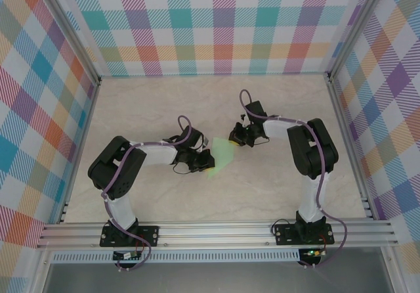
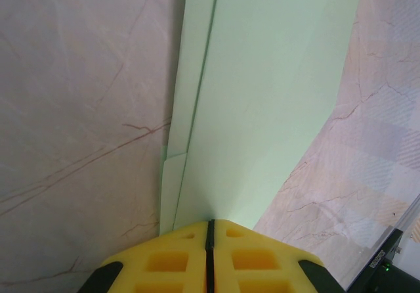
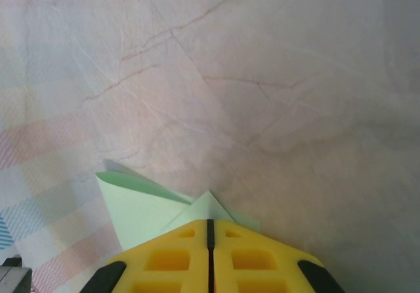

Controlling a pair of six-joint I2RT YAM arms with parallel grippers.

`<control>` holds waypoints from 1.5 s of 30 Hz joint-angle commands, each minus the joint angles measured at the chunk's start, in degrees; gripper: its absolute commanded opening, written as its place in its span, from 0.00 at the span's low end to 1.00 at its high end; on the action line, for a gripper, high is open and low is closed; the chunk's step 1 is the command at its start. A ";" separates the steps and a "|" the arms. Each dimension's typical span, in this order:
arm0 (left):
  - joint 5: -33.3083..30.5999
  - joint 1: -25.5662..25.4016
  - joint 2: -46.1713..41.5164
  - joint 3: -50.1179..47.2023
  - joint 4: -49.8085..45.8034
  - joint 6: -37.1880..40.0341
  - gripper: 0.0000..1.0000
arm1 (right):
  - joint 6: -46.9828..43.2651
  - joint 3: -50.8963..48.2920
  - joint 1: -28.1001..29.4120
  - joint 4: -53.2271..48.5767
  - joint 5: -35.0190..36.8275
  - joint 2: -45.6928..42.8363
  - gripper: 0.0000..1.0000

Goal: Fold a paper plane with a square sheet of paper (pick it up from the middle)
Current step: Fourth fold the wing at the center of the table.

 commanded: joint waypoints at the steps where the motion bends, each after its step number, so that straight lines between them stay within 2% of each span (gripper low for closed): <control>1: -5.51 0.22 4.03 -2.95 -11.74 0.95 0.09 | -1.42 0.04 0.29 -2.03 -1.27 -5.62 0.08; 5: -4.52 0.22 3.68 -3.12 -9.96 -0.27 0.09 | 0.61 -3.50 1.67 0.84 -4.73 -8.29 0.08; 13: -4.96 0.26 3.54 -2.61 -10.52 -0.19 0.09 | 4.74 -8.77 8.17 6.03 -5.87 -8.48 0.06; 19: -5.22 0.22 3.24 -2.92 -10.64 -0.22 0.09 | 6.43 -10.82 10.85 8.21 -5.73 -7.24 0.06; 32: -5.61 0.13 2.98 -3.46 -10.83 -0.19 0.09 | 5.90 -13.20 11.40 8.30 -4.50 -8.12 0.07; 37: -5.82 0.09 2.71 -3.37 -11.11 -0.21 0.09 | 6.77 -14.90 11.45 8.50 0.05 -11.13 0.07; 45: -5.75 -0.06 3.24 -2.88 -10.80 -0.30 0.09 | 6.25 -14.57 11.57 7.60 2.13 -13.48 0.09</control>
